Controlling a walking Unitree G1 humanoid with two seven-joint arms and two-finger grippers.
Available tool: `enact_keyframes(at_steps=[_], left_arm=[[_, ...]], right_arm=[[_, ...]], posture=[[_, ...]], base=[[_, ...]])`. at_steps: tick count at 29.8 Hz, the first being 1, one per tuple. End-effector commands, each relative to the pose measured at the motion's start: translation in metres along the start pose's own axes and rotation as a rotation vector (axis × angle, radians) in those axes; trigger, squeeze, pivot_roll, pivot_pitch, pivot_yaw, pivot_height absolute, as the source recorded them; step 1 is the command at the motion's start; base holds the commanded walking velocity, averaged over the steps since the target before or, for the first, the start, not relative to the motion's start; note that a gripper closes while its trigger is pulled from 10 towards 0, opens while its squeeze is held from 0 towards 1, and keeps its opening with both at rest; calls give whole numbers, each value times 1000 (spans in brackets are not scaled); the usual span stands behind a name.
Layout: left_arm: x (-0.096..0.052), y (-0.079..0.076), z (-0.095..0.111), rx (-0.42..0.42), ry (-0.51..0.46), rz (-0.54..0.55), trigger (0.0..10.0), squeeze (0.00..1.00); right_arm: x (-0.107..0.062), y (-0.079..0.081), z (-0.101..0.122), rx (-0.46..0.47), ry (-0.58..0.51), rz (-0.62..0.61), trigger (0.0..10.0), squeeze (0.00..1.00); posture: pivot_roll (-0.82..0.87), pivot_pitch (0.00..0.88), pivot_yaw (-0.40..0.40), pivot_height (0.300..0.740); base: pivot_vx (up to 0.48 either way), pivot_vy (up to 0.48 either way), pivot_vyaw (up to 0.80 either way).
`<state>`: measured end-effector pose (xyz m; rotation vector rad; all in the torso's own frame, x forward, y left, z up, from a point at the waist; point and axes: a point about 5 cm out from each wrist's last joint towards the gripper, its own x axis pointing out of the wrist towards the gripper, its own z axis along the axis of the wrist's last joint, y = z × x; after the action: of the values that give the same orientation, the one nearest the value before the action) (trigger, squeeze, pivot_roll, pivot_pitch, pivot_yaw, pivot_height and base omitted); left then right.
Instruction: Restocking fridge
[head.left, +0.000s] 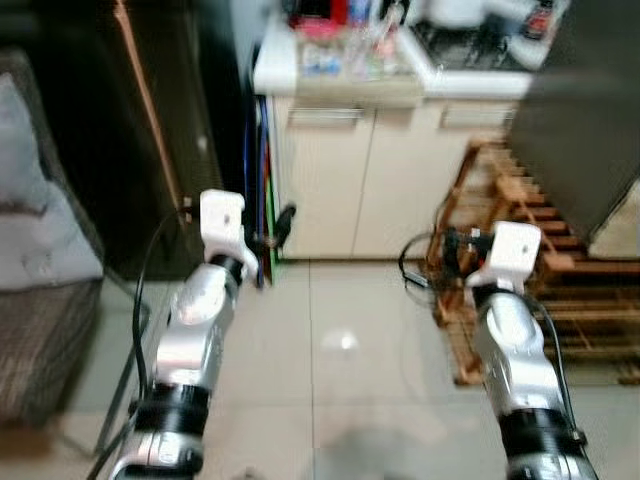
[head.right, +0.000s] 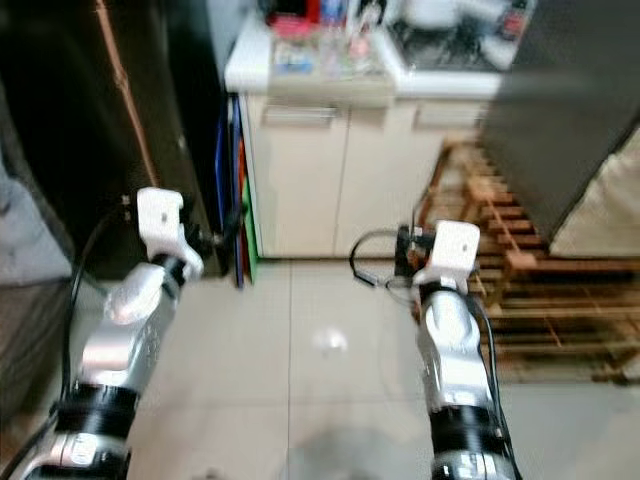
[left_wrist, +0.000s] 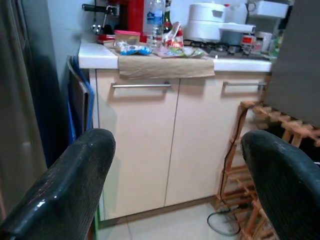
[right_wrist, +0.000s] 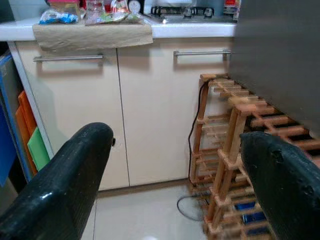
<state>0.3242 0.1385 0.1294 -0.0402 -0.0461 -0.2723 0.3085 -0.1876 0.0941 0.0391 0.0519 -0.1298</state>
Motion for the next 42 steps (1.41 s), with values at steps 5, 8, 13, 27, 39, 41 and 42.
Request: enact_keyframes(at_steps=[5,8,13,27,39,41,42], left_arm=[[-2,3,1,8,-12,6,10000,0],[-4,0,3,11,-29,-26,10000,0],[-4,-6,5,8,-48,-66,10000,0],[-1,-8,6,0,-52,-75,10000,0],[4,-6,6,-57,-39,-36,10000,0],[5,-5,7,-63,-39,-25,10000,0],[6,-4,8,-71,-46,-18,10000,0]], right_arm=[[-2,1,3,-19,-50,-7,10000,0],[-5,-3,0,-23,-43,-15,10000,0],[-6,-4,-4,-15,-23,-23,10000,0],[-5,1,-1,-43,-44,-18,10000,0],[-3,5,2,-4,-41,3,10000,0],[-2,5,2,-6,-41,2,10000,0],[-2,4,3,-11,-43,-3,10000,0]], posture=[[-37,0,17,740],[-37,0,18,740],[-40,3,20,740],[-50,4,25,740],[-57,1,23,740],[-58,1,22,740],[-57,0,21,740]], base=[[0,0,-567],[160,0,-577],[465,0,-599],[462,0,-359],[373,157,-505],[0,420,-566],[0,0,-575]])
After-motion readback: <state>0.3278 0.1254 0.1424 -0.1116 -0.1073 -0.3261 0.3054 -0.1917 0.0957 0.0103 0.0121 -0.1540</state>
